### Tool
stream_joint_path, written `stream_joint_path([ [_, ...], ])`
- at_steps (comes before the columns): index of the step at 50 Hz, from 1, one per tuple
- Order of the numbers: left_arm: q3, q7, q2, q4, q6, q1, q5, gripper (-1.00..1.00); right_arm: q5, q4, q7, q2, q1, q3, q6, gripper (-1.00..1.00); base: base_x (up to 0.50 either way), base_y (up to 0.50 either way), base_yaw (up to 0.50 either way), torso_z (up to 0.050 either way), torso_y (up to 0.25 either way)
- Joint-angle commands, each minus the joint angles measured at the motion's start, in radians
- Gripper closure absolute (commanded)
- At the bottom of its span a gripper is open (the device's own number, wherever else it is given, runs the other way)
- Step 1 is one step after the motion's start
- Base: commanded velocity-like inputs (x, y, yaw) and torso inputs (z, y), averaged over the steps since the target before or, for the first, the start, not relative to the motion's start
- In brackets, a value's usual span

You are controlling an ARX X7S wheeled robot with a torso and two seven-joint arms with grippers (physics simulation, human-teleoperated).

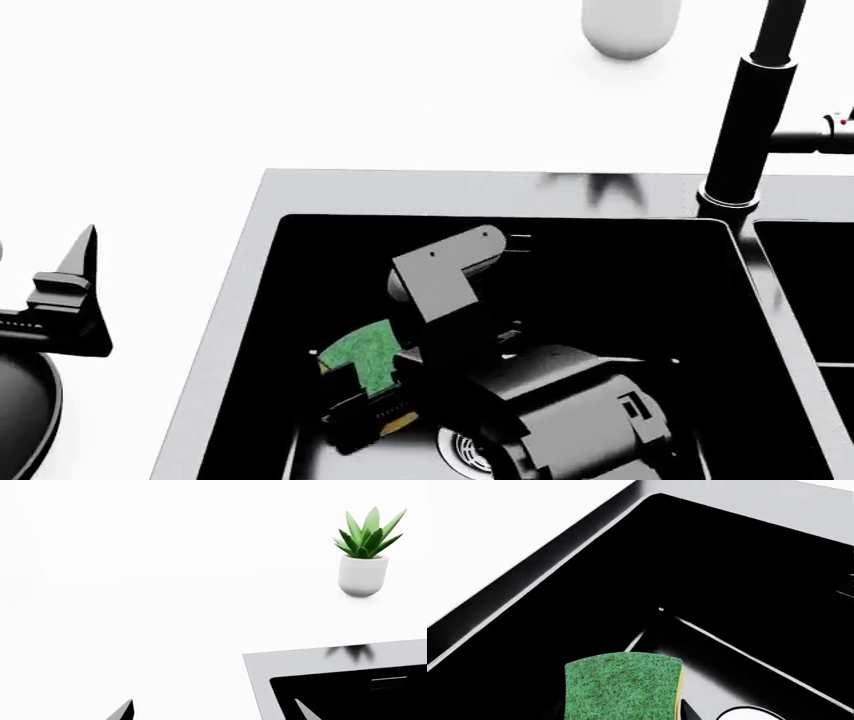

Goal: Pick the pan and sponge and place them into the sink. Then turn on the water.

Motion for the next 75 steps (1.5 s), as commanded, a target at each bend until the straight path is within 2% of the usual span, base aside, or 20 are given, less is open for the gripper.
stream_joint_path([
  [1,0.003,-0.002,0.0,-0.005,0.009,0.007,0.002,-1.0,0.016,-0.13,0.01,0.026,-0.074,-0.032,0.063,1.0,0.0,0.0,0.0,0.0,0.0],
  [5,0.009,-0.002,0.003,-0.009,0.014,0.006,0.004,-1.0,0.035,-0.206,0.035,0.06,-0.103,-0.043,0.126,1.0,0.0,0.0,0.0,0.0,0.0],
  [17,0.012,-0.003,0.0,-0.009,0.013,0.0,0.001,-1.0,0.06,-0.272,0.063,0.097,-0.159,-0.052,0.178,1.0,0.0,0.0,0.0,0.0,0.0],
  [29,0.011,-0.009,-0.001,-0.005,0.013,0.006,-0.003,-1.0,0.039,-0.174,0.032,0.063,-0.165,-0.07,0.129,1.0,0.0,0.0,0.0,0.0,0.0],
  [51,0.01,-0.003,-0.007,-0.016,0.024,0.005,-0.01,-1.0,0.046,-0.136,0.014,0.04,-0.153,-0.077,0.121,1.0,0.0,0.0,0.0,0.0,0.0],
  [52,0.008,-0.003,-0.008,-0.016,0.023,0.006,-0.011,-1.0,0.046,-0.134,0.013,0.04,-0.152,-0.077,0.12,-1.0,0.0,0.0,0.0,0.0,0.0],
  [68,0.007,-0.009,-0.009,-0.013,0.025,0.011,-0.016,-1.0,0.094,-0.247,0.042,0.079,-0.154,-0.035,0.147,-1.0,0.0,0.0,0.0,0.0,0.0],
  [75,0.015,-0.016,-0.006,-0.009,0.023,0.007,-0.016,-1.0,0.146,-0.4,0.122,0.123,-0.123,0.03,0.208,-1.0,0.0,0.0,0.0,0.0,0.0],
])
